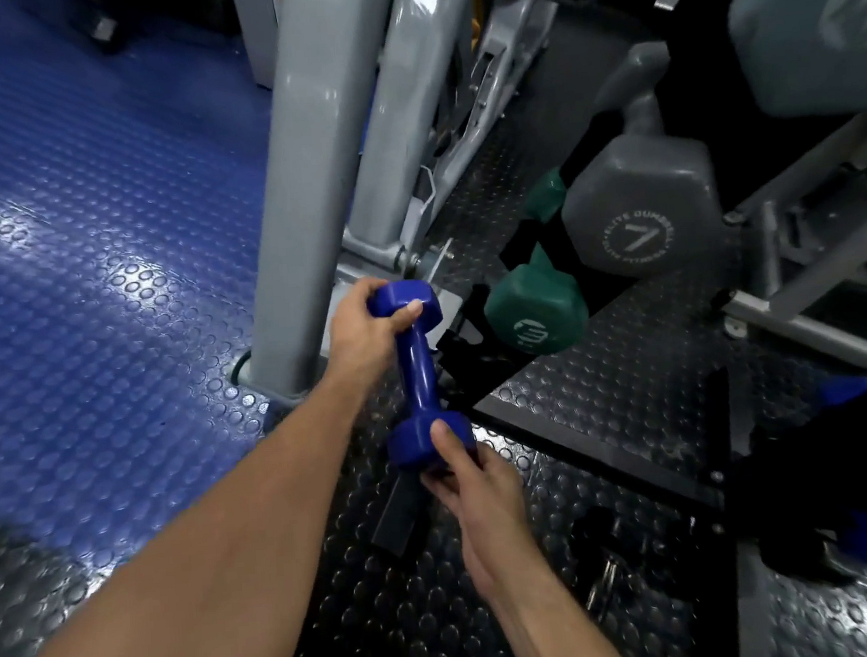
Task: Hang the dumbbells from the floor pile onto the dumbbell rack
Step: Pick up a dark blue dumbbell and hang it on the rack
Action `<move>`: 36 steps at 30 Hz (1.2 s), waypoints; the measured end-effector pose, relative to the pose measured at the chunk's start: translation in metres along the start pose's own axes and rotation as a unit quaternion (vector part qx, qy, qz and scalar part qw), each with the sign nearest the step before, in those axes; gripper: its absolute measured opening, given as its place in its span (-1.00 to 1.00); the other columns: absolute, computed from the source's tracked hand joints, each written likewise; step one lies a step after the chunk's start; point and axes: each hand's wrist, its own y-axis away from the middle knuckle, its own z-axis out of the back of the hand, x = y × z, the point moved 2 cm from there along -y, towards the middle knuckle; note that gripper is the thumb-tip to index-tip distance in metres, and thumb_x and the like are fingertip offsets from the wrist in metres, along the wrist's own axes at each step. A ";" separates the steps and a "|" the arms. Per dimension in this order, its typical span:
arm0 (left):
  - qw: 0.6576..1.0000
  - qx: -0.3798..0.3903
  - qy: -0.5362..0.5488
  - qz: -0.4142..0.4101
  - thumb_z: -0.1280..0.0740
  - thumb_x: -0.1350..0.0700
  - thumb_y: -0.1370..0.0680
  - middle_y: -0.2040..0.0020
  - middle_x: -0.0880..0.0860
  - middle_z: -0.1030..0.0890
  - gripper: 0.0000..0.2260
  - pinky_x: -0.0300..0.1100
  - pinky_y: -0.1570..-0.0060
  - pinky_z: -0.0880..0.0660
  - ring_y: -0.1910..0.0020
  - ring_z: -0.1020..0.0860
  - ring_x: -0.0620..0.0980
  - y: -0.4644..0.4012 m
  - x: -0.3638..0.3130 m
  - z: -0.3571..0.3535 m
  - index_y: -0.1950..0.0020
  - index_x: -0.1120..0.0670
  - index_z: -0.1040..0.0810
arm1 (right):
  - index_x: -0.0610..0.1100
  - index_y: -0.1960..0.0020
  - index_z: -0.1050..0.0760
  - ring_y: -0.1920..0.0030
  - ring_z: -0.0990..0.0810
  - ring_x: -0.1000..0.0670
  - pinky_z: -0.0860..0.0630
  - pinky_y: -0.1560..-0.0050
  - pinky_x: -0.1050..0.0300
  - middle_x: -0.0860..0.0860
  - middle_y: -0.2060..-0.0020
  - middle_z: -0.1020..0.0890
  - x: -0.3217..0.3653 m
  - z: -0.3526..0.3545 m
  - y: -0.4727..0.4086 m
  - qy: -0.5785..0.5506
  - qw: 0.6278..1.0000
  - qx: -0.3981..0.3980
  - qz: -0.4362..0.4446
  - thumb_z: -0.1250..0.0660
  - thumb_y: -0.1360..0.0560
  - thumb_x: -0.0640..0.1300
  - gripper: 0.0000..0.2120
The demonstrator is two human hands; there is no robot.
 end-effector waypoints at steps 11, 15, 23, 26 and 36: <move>0.995 0.087 0.016 0.040 -0.49 0.13 -0.54 -0.13 0.14 -0.66 -0.59 -0.03 -0.07 -0.61 -0.02 -0.65 0.08 -0.069 -0.052 -0.059 -0.36 0.17 -0.51 | -0.07 -0.13 -0.63 0.02 -0.72 0.10 -0.59 -0.16 0.10 0.04 0.06 -0.76 0.031 -0.021 -0.048 0.044 0.992 -0.094 0.073 -0.48 -0.52 0.09 -0.71; 0.987 0.141 0.032 0.074 -0.40 0.14 -0.60 -0.13 0.17 -0.69 -0.73 -0.18 0.22 -0.56 0.10 -0.64 0.04 -0.082 -0.056 -0.077 -0.29 0.13 -0.55 | -0.09 -0.11 -0.58 0.13 -0.69 0.10 -0.53 0.12 0.20 0.03 0.10 -0.74 0.041 -0.015 -0.060 0.131 0.969 -0.178 0.113 -0.54 -0.44 0.15 -0.61; 0.954 0.214 0.128 0.169 -0.21 -0.25 -0.64 0.20 -0.04 -0.47 -0.63 -0.19 0.27 -0.39 0.35 -0.42 -0.11 -0.080 -0.055 -0.094 0.15 0.01 -0.49 | -0.08 -0.10 -0.46 0.16 -0.68 0.07 -0.51 0.19 0.18 0.05 0.10 -0.69 0.040 -0.011 -0.073 0.168 0.948 -0.247 0.113 -0.63 -0.29 0.21 -0.41; 0.945 0.271 0.066 0.169 -0.06 -0.34 -0.65 0.35 -0.05 -0.23 -0.57 -0.19 0.41 -0.09 0.44 -0.16 -0.10 -0.072 -0.061 -0.097 0.23 -0.07 -0.35 | -0.08 -0.09 -0.46 0.20 -0.67 0.06 -0.47 0.27 0.18 0.06 0.14 -0.68 0.037 -0.007 -0.076 0.160 0.946 -0.261 0.105 -0.62 -0.24 0.29 -0.34; 0.948 0.272 0.046 0.159 -0.02 -0.41 -0.62 0.34 -0.10 -0.39 -0.53 -0.14 0.33 -0.11 0.37 -0.34 -0.15 -0.064 -0.057 -0.096 0.15 -0.09 -0.47 | -0.07 -0.13 -0.36 0.14 -0.66 -0.04 -0.63 0.06 -0.05 0.02 0.05 -0.63 0.037 -0.013 -0.077 0.218 0.922 -0.296 0.120 -0.57 -0.21 0.39 -0.23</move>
